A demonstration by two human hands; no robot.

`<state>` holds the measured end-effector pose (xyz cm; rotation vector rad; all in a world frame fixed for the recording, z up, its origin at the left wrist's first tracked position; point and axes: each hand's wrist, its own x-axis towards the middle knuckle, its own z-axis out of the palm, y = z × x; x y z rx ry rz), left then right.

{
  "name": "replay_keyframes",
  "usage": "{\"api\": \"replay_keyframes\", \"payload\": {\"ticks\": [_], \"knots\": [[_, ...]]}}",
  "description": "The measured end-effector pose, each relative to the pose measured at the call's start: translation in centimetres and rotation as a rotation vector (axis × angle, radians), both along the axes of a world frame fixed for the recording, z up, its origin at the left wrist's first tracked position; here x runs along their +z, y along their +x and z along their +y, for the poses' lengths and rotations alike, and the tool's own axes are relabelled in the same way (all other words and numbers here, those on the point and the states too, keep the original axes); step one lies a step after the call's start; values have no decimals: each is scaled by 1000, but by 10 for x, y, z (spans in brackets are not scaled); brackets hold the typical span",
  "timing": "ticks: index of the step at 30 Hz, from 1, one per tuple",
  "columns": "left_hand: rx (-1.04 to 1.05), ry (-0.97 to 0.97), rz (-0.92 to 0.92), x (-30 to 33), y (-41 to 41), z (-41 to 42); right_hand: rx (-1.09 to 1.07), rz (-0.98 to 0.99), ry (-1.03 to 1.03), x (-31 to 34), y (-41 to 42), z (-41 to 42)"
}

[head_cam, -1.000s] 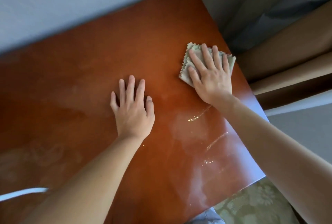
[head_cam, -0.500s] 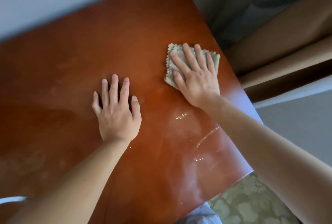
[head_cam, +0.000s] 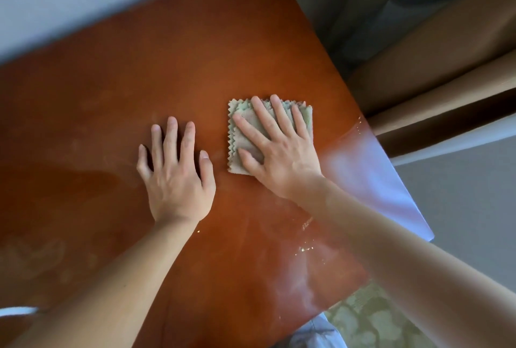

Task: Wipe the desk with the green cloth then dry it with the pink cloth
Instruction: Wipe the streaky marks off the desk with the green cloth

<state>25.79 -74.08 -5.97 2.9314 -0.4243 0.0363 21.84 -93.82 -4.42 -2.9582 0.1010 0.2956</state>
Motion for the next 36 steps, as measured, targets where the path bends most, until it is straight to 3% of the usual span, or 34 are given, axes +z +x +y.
{"api": "replay_keyframes", "payload": {"ticks": [5,8,13,16,21,24,28,31,36], "knots": [[5,-6,12,1,1,0,-157,-1,-29,2,13,-70],[1,-11,12,1,2,0,-293,-49,-28,-1,16,-44],[-10,-17,-3,-2,1,1,-21,-88,66,-5,-37,43],[-9,-20,-2,-1,2,1,98,-74,85,-7,-47,28],[0,-18,6,-1,1,-2,-115,-54,57,0,-22,-58],[-3,-27,6,-1,3,-1,-193,-98,33,-3,-21,-56],[-3,-14,4,-1,2,0,-114,-117,51,-8,-43,-13],[-5,-16,4,-1,2,-1,-14,-83,42,-8,-51,-40],[-4,-26,10,0,2,-3,-249,-13,18,-3,-30,-106]]}}
